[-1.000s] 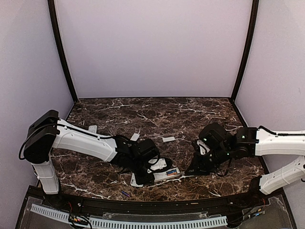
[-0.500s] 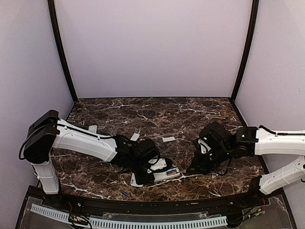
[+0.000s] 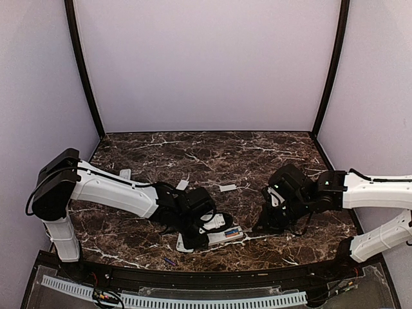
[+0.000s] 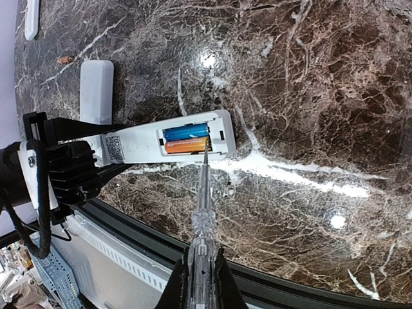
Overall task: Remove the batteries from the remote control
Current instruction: Remove the battery from the remote control without the battery cover.
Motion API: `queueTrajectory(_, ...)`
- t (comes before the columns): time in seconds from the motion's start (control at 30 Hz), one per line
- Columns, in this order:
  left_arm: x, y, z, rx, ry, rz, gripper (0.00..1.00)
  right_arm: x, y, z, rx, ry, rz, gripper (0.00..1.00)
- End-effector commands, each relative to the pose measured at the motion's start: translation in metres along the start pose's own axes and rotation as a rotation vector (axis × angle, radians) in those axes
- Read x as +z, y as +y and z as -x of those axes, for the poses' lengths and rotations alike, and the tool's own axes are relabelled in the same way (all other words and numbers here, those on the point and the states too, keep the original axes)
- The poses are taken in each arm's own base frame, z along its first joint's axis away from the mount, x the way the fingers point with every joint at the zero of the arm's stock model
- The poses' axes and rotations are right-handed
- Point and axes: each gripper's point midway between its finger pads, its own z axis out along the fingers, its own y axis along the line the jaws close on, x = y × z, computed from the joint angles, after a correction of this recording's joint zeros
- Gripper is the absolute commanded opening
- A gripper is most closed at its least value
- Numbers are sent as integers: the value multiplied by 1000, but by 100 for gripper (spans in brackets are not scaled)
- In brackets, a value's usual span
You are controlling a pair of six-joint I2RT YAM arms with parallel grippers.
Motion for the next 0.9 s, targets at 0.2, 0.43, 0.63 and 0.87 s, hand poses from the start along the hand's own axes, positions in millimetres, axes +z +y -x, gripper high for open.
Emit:
queueTrajectory(0.2,11,-3,-2,15,20,-5,17,7,-9,0,2,3,-15,0)
queueTrajectory(0.43,11,-4,-3,18,23,-7,17,12,-5,-1,-7,15,3,0)
queueTrajectory(0.63,11,-3,-3,20,23,-3,17,11,-2,0,-11,10,17,0)
queueTrajectory(0.87,11,-4,-2,20,21,-4,17,7,24,-1,-26,31,142,0)
